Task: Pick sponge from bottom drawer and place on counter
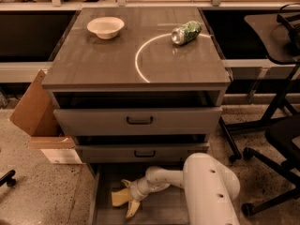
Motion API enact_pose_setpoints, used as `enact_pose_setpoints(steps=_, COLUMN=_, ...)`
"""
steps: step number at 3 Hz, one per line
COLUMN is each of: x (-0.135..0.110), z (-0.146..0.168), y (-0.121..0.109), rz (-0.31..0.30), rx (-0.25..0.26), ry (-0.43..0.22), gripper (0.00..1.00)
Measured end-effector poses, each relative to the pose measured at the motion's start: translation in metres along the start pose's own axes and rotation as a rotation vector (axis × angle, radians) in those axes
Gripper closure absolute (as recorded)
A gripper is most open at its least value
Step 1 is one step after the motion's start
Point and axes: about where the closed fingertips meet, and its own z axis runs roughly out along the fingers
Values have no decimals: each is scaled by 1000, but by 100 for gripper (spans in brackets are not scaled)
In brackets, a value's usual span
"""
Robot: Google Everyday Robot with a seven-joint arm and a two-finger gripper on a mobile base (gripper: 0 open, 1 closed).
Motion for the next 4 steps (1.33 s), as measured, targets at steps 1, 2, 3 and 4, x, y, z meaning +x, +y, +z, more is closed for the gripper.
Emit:
enact_pose_setpoints(steps=1, x=9, z=20, y=-5, rz=11, rx=-34, ry=8, gripper=18)
enact_pose_setpoints(steps=2, x=15, z=21, y=-8, rz=11, rx=-36, ry=18, gripper=41)
enact_pose_setpoints(steps=3, x=11, z=5, y=-9, rz=-12, rx=-4, ry=22, gripper=63)
enact_pose_setpoints(steps=4, x=-11, z=-42, y=-10, rz=-67, rx=77, ry=1, gripper=87)
